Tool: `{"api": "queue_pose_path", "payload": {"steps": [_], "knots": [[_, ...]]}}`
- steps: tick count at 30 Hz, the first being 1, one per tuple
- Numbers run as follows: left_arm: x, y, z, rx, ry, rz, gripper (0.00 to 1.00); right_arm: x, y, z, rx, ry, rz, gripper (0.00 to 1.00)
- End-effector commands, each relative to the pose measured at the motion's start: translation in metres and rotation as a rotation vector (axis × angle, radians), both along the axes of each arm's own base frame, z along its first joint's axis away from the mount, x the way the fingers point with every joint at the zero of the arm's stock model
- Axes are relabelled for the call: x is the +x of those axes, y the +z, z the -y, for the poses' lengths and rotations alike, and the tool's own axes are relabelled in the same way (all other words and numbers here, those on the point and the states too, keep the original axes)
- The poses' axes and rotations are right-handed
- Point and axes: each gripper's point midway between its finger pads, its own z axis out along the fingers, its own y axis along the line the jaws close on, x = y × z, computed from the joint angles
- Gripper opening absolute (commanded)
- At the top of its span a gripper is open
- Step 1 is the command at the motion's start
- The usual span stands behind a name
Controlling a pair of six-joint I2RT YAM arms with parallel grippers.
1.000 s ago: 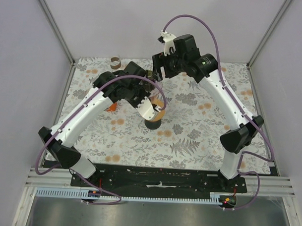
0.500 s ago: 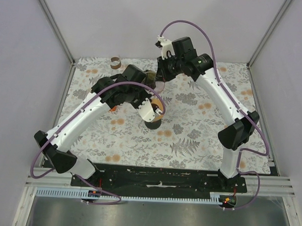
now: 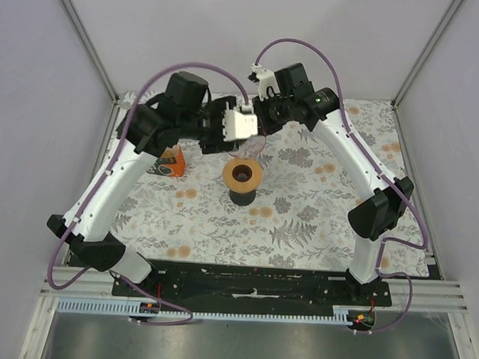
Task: Place the coffee filter in the dripper
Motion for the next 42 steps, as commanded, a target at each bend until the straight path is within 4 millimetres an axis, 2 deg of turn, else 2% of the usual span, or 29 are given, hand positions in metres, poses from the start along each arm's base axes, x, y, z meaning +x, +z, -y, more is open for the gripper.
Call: {"api": "queue_pose_path", "payload": {"steps": [1,4,6,8,12,17,19,21,27,33,36,42], "knots": [[-0.028,0.012,0.002,-0.378,0.167,-0.506,0.74,-0.011,0.032,0.0,0.063,0.014,0.056,0.0],[-0.014,0.015,0.002,-0.543,0.353,-0.715,0.76,-0.015,0.027,-0.002,0.079,0.012,0.036,0.0],[-0.002,0.011,0.004,-0.6,0.473,-0.771,0.84,-0.02,0.022,-0.003,0.085,0.007,0.022,0.0],[0.001,0.006,0.006,-0.636,0.527,-0.806,0.88,-0.023,0.015,-0.005,0.078,0.002,0.01,0.0],[-0.001,-0.019,0.007,-0.614,0.552,-0.84,0.9,-0.031,0.004,-0.011,0.07,0.003,-0.01,0.0],[0.009,-0.065,-0.01,-0.502,0.687,-0.787,0.88,-0.031,-0.006,-0.014,0.079,-0.009,-0.01,0.0],[0.013,-0.076,-0.012,-0.48,0.715,-0.789,0.82,-0.029,-0.009,-0.016,0.083,-0.01,-0.006,0.0],[0.014,-0.085,-0.011,-0.458,0.726,-0.81,0.69,-0.027,-0.012,-0.015,0.075,-0.012,-0.005,0.0],[0.004,-0.107,-0.009,-0.41,0.723,-0.881,0.45,-0.019,-0.02,-0.013,0.052,-0.022,0.03,0.0],[0.005,-0.104,-0.004,-0.425,0.713,-0.894,0.08,-0.013,-0.022,-0.017,0.048,-0.018,0.039,0.0],[0.008,-0.113,-0.004,-0.408,0.731,-0.901,0.02,-0.012,-0.036,-0.012,0.018,-0.021,0.041,0.0],[0.008,-0.137,-0.011,-0.348,0.76,-0.91,0.02,-0.017,-0.079,-0.013,0.006,0.008,0.001,0.0]]}}
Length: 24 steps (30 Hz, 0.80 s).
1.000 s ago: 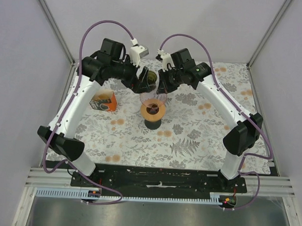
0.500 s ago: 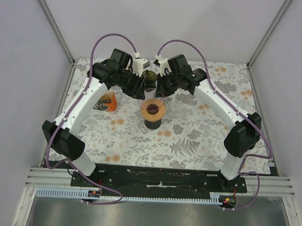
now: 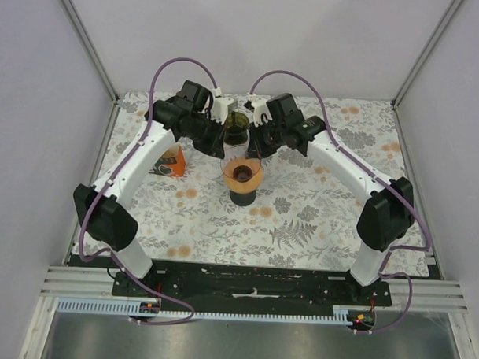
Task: Place the coffee filter in the dripper
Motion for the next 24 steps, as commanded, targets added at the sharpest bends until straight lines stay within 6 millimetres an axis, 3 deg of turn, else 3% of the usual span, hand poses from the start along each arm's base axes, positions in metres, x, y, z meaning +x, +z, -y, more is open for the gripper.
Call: {"api": "queue_pose_path", "payload": {"steps": [1,9,15,24], "knots": [[-0.005,-0.013,0.008,-0.007,-0.028,-0.029,0.02,0.007,-0.007,-0.004,0.037,0.012,0.059,0.0],[-0.009,-0.053,0.003,0.039,-0.045,-0.088,0.02,0.001,-0.056,0.008,-0.03,0.011,0.037,0.0],[-0.024,-0.1,-0.019,0.096,-0.053,-0.246,0.02,-0.001,-0.086,0.019,-0.112,-0.034,-0.038,0.0],[-0.043,-0.143,-0.044,0.243,-0.129,-0.199,0.02,-0.017,-0.133,0.04,-0.223,-0.063,-0.106,0.0]]}}
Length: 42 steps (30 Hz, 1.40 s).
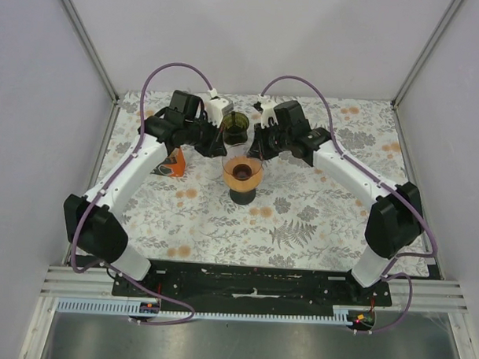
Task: Place the coffee filter in the dripper
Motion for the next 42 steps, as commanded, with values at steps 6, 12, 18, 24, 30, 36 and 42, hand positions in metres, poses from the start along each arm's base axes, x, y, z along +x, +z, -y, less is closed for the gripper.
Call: {"api": "queue_pose_path", "payload": {"steps": [6,12,18,24,30,36,42], "knots": [[-0.071,-0.139,-0.05,0.366,-0.092,-0.353,0.02,-0.034,-0.118,0.037,-0.321,0.049,-0.144,0.0],[-0.032,-0.08,-0.031,0.273,-0.06,-0.262,0.05,-0.015,-0.061,0.02,-0.258,0.054,-0.057,0.04],[-0.009,-0.023,-0.011,0.193,-0.054,-0.198,0.32,-0.001,-0.005,0.007,-0.193,0.06,0.019,0.17],[0.0,0.007,-0.006,0.158,-0.058,-0.12,0.45,0.004,0.036,0.003,-0.158,0.069,0.078,0.26],[0.005,0.028,0.0,0.125,-0.071,-0.075,0.57,0.004,0.062,-0.002,-0.129,0.095,0.113,0.47],[0.025,0.066,-0.006,0.083,-0.035,0.014,0.66,0.001,0.108,0.0,-0.091,0.125,0.209,0.69],[0.074,0.122,-0.068,0.031,0.187,0.153,0.71,0.003,0.143,0.03,-0.091,0.065,0.306,0.75]]}}
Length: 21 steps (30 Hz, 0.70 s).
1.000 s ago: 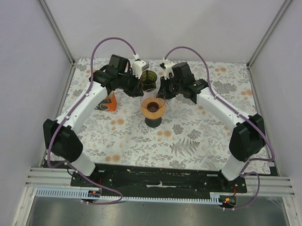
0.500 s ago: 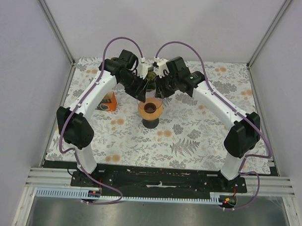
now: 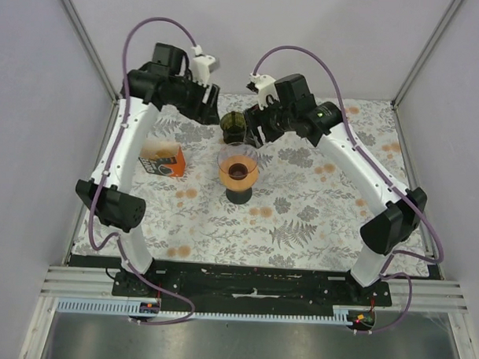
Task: Place the coffee filter in the dripper
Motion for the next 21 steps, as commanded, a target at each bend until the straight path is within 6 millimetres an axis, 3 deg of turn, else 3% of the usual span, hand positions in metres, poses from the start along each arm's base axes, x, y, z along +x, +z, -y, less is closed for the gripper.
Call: {"api": "queue_pose_path", "payload": {"steps": [1,4,6,11,18,21], "knots": [[0.036,0.038,-0.064,0.003,0.197,0.125,0.72,0.0,0.055,0.031,0.032,-0.039,0.141,0.75],[0.048,0.022,-0.106,0.085,0.293,0.111,0.66,0.002,0.05,0.046,0.012,-0.071,0.14,0.75],[0.05,0.005,-0.132,0.155,0.301,0.093,0.57,0.004,0.041,0.053,-0.006,-0.089,0.125,0.75],[0.052,-0.048,-0.194,0.266,0.416,-0.055,0.49,0.003,0.025,0.061,-0.03,-0.101,0.093,0.76],[0.044,-0.101,-0.198,0.227,0.609,-0.205,0.54,0.004,0.014,0.064,-0.054,-0.106,0.082,0.75],[0.04,-0.114,-0.197,0.19,0.67,-0.2,0.49,0.005,0.012,0.064,-0.058,-0.106,0.079,0.75]]}}
